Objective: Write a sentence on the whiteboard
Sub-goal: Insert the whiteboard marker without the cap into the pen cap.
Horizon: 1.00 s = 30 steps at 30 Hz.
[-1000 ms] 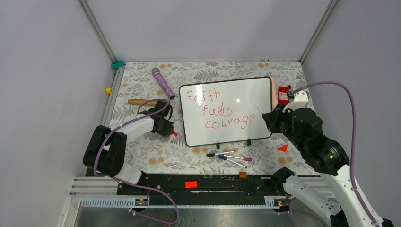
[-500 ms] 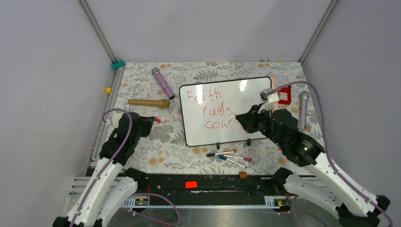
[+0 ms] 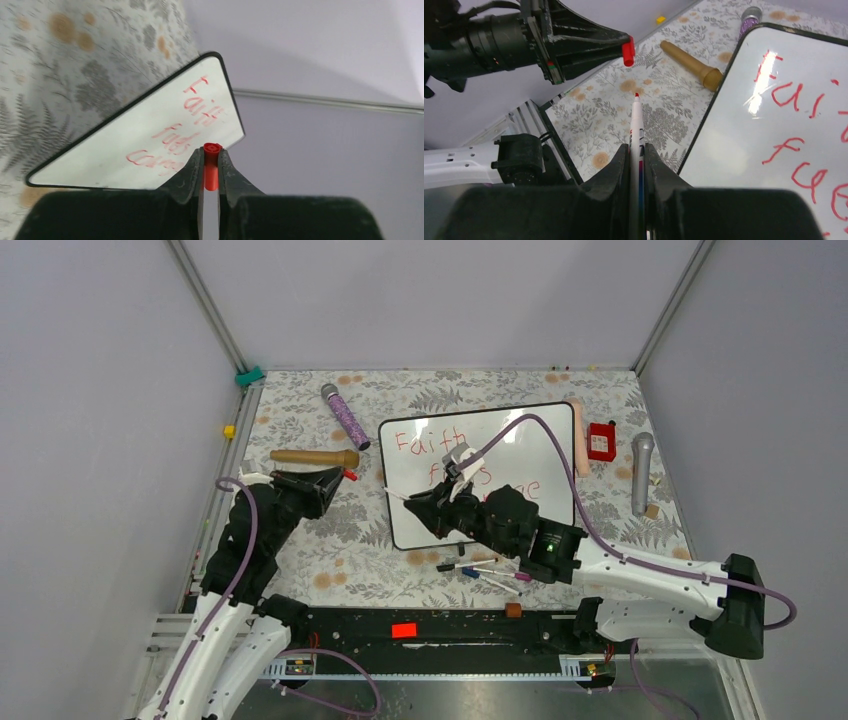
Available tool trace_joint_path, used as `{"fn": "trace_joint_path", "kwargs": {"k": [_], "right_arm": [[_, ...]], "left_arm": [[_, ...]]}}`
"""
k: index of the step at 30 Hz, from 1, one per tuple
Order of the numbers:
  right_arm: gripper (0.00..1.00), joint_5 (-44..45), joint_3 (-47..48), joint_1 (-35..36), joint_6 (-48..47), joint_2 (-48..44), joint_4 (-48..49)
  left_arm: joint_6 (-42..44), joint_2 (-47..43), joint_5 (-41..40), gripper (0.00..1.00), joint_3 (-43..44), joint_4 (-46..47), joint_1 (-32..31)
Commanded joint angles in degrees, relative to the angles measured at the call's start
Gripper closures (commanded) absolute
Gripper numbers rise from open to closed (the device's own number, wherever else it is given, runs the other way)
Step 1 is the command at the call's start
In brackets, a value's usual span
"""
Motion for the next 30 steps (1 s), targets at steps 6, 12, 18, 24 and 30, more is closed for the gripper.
{"fn": "trace_joint_path", "kwargs": {"k": [6, 12, 18, 24, 30], "right_arm": [[1.0, -0.71, 3.57, 1.73, -1.6, 4.49, 10.04], [1.0, 0.93, 6.17, 1.89, -1.68, 7.85, 9.77], [1.0, 3.95, 5.93, 1.98, -0.17, 8.38, 9.8], [1.0, 4.63, 5.55, 1.97, -0.09, 8.19, 9.94], [1.0, 4.89, 5.72, 1.97, -0.67, 7.99, 10.06]], "left_arm": [[-9.73, -1.23, 8.27, 1.0, -5.31, 12.74, 0.18], [-10.68, -0.55, 9.66, 1.0, -5.43, 13.44, 0.19], [-11.45, -1.76, 9.25, 1.0, -5.84, 13.12, 0.2], [-11.88, -1.96, 9.62, 1.0, -6.17, 12.66, 0.23], [-11.88, -1.11, 10.67, 1.0, -6.05, 12.28, 0.19]]}}
